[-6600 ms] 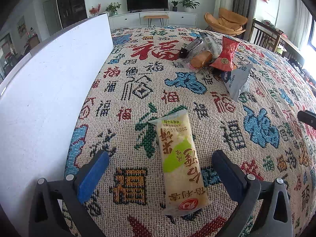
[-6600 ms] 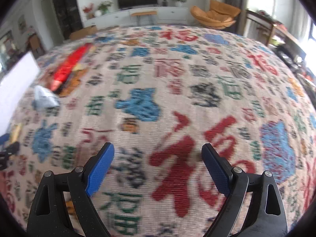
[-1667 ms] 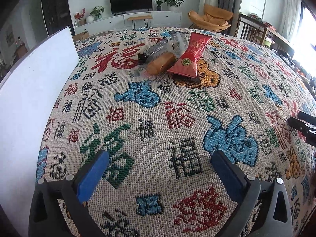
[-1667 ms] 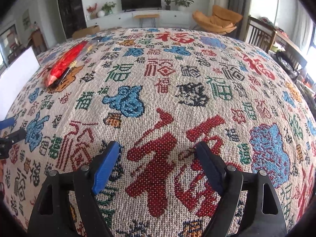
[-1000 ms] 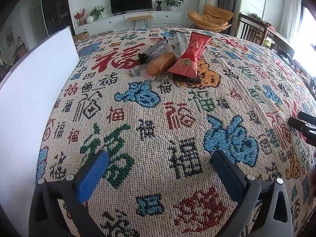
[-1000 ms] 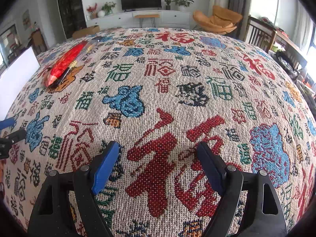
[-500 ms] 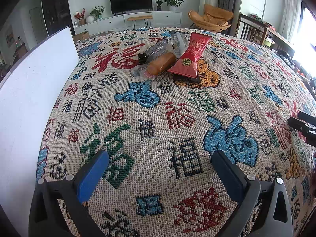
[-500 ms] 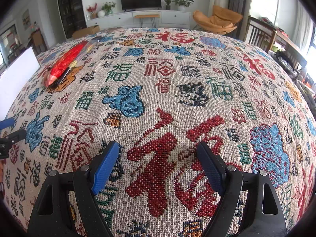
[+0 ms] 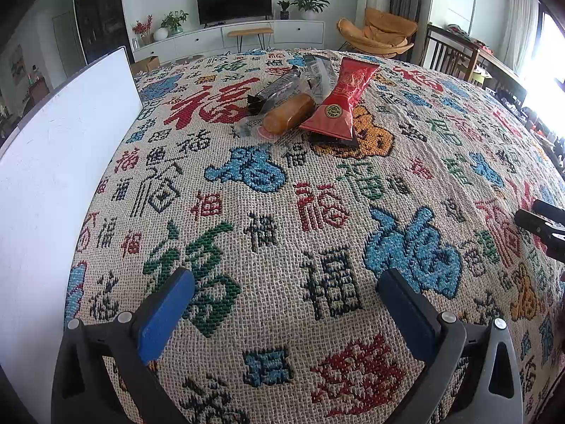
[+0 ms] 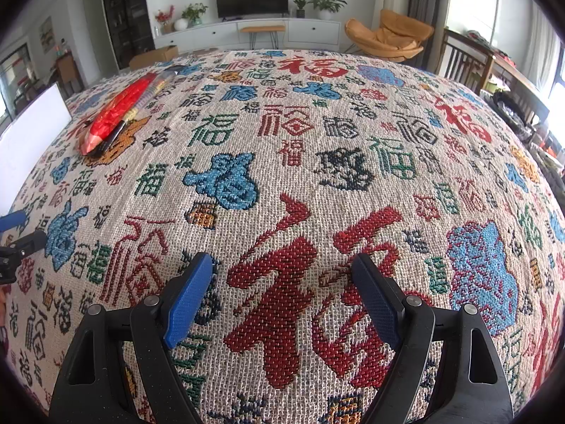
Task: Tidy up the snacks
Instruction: 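Grasp the dark chocolate bar with the left tool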
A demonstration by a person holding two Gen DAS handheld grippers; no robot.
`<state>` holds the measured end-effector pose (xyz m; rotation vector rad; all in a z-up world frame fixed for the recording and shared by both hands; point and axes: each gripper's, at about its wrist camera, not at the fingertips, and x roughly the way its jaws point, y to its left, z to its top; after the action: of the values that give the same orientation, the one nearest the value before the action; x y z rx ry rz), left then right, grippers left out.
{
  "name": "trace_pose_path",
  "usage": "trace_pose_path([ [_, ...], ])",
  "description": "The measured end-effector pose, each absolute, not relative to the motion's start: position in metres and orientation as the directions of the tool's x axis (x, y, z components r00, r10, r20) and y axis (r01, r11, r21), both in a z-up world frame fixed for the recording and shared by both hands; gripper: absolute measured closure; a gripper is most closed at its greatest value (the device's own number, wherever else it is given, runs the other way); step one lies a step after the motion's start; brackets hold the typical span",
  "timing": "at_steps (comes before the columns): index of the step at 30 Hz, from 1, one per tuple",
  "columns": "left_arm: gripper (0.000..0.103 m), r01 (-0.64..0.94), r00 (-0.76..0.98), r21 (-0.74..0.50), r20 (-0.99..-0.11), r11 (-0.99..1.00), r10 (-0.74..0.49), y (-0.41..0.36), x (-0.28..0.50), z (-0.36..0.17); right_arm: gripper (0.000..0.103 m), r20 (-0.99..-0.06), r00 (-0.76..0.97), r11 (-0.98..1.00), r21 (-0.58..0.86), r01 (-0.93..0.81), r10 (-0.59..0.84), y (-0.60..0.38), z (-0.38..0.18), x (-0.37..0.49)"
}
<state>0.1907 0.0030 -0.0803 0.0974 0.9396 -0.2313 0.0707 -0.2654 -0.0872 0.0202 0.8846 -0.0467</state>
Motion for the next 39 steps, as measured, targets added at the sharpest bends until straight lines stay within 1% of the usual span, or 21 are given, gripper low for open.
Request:
trace_pose_path([
  [2,0.000,0.272,0.548,-0.037,-0.816,0.962,-0.186,0.004,0.194,-0.079,0.019,-0.774,0.633,0.999,-0.001,0.049,-0.032,-0.265,-0.087,0.071],
  [5,0.000,0.293,0.499,-0.121,-0.827,0.948,-0.260,0.011,0.220,-0.065,0.019,-0.774,0.633,0.999,-0.002,0.049,-0.032,-0.266,-0.087,0.071],
  [8,0.001,0.224,0.534,-0.150,-0.807,0.963,-0.250,0.022,0.263,-0.040,0.019,-0.774,0.633,0.999,-0.002,0.049,-0.032,-0.265,-0.087,0.071],
  [11,0.001,0.153,0.548,-0.212,-0.795,0.965,-0.262,0.027,0.317,-0.023,0.019,-0.774,0.633,0.999,-0.002,0.049,-0.032,-0.265,-0.087,0.071],
  [12,0.002,0.139,0.541,-0.211,-0.802,0.967,-0.253,0.026,0.334,-0.022,0.019,-0.774,0.633,0.999,-0.002,0.049,-0.032,-0.266,-0.087,0.070],
  [15,0.010,0.142,0.511,-0.158,-0.834,0.977,-0.209,0.012,0.379,-0.030,0.019,-0.774,0.633,0.999,-0.001,0.049,-0.032,-0.265,-0.087,0.070],
  [17,0.019,0.175,0.488,-0.114,-0.852,0.978,-0.187,0.000,0.398,-0.041,0.019,-0.774,0.633,0.999,-0.001,0.049,-0.032,-0.265,-0.087,0.070],
  [20,0.023,0.211,0.455,-0.057,-0.878,0.976,-0.150,-0.014,0.416,-0.060,0.018,-0.774,0.632,0.999,-0.001,0.049,-0.032,-0.265,-0.087,0.070],
  [22,0.024,0.205,0.446,-0.054,-0.884,0.977,-0.142,-0.016,0.420,-0.068,0.018,-0.774,0.632,0.999,-0.002,0.049,-0.032,-0.265,-0.087,0.070],
  [23,0.032,0.202,0.465,-0.051,-0.874,0.978,-0.141,-0.016,0.419,-0.069,0.018,-0.774,0.632,0.999,-0.002,0.049,-0.032,-0.265,-0.087,0.070],
  [24,0.042,0.212,0.486,-0.055,-0.860,0.976,-0.154,-0.016,0.416,-0.068,0.018,-0.774,0.633,0.999,-0.002,0.049,-0.032,-0.265,-0.087,0.070],
  [25,0.065,0.234,0.500,-0.061,-0.848,0.970,-0.174,-0.018,0.411,-0.068,0.018,-0.774,0.632,0.999,-0.002,0.049,-0.032,-0.265,-0.087,0.070],
  [26,0.081,0.253,0.504,-0.059,-0.844,0.966,-0.183,-0.019,0.406,-0.068,0.018,-0.774,0.632,0.999,-0.002,0.049,-0.032,-0.265,-0.087,0.070],
  [28,0.084,0.278,0.496,-0.072,-0.843,0.958,-0.208,-0.020,0.392,-0.067,0.018,-0.774,0.632,0.999,-0.002,0.049,-0.032,-0.265,-0.087,0.070],
  [31,0.085,0.270,0.457,-0.198,-0.835,0.942,-0.307,-0.009,0.353,-0.066,0.018,-0.774,0.632,0.999,-0.001,0.049,-0.031,-0.265,-0.087,0.070],
  [34,0.085,0.291,0.401,-0.317,-0.816,0.903,-0.416,-0.004,0.292,-0.063,0.018,-0.774,0.632,0.999,-0.001,0.049,-0.032,-0.265,-0.087,0.070],
  [37,0.085,0.265,0.406,-0.340,-0.809,0.902,-0.424,0.004,0.234,-0.055,0.018,-0.774,0.632,0.999,-0.001,0.049,-0.032,-0.265,-0.087,0.070],
  [39,0.085,0.224,0.442,-0.321,-0.808,0.920,-0.389,0.018,0.213,-0.049,0.018,-0.774,0.633,0.999,-0.001,0.048,-0.031,-0.265,-0.087,0.070],
])
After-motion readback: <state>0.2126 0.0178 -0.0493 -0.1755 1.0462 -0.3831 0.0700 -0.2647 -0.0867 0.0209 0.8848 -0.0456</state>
